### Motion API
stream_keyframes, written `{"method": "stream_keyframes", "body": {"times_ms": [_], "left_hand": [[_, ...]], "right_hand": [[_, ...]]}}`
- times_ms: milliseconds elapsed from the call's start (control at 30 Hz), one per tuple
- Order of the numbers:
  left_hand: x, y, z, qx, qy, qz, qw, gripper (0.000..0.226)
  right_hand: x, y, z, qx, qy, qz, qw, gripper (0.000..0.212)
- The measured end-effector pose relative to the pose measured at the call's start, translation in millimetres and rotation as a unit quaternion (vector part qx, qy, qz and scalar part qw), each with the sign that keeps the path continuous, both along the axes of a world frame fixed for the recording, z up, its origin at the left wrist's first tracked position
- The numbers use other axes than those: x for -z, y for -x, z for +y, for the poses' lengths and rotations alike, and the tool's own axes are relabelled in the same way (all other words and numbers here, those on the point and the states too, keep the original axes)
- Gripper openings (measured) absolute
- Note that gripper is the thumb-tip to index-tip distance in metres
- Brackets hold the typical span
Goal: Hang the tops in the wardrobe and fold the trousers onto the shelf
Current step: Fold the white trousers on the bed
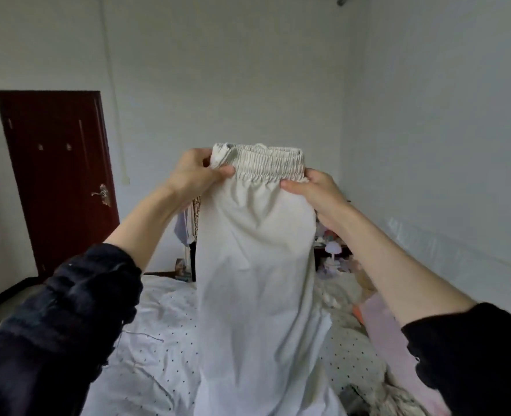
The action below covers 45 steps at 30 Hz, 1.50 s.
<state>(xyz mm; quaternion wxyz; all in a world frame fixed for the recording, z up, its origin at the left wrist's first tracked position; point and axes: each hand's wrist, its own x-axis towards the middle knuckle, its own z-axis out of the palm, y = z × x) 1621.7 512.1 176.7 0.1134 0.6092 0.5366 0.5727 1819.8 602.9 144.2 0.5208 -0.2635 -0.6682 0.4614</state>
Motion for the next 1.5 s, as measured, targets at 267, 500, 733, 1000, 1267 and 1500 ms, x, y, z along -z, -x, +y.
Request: {"method": "stream_keyframes", "body": {"times_ms": [267,500,733,1000,1267,1500], "left_hand": [[-4,5,-25,0.163,0.096,-0.083,0.978,0.049],[-21,4,-25,0.048,0.026,-0.015,0.998,0.022],[-73,2,-37,0.000,-0.071,0.035,0.997,0.022],[-16,26,-30,0.070,0.091,-0.009,0.993,0.038],[50,45,-15,0.075,0.161,-0.055,0.983,0.038],[155,43,-27,0.062,0.280,-0.104,0.952,0.032]], "right_hand": [[-82,-15,-5,-0.055,-0.052,0.065,0.995,0.025],[-105,-20,-9,0.016,-0.065,0.032,0.997,0.005],[-146,-17,-8,0.090,-0.157,0.044,0.983,0.018],[-103,-20,11,0.033,-0.051,0.055,0.997,0.018],[-51,1,16,0.003,-0.009,0.027,1.000,0.008],[66,9,16,-0.015,0.094,-0.040,0.995,0.016]]}}
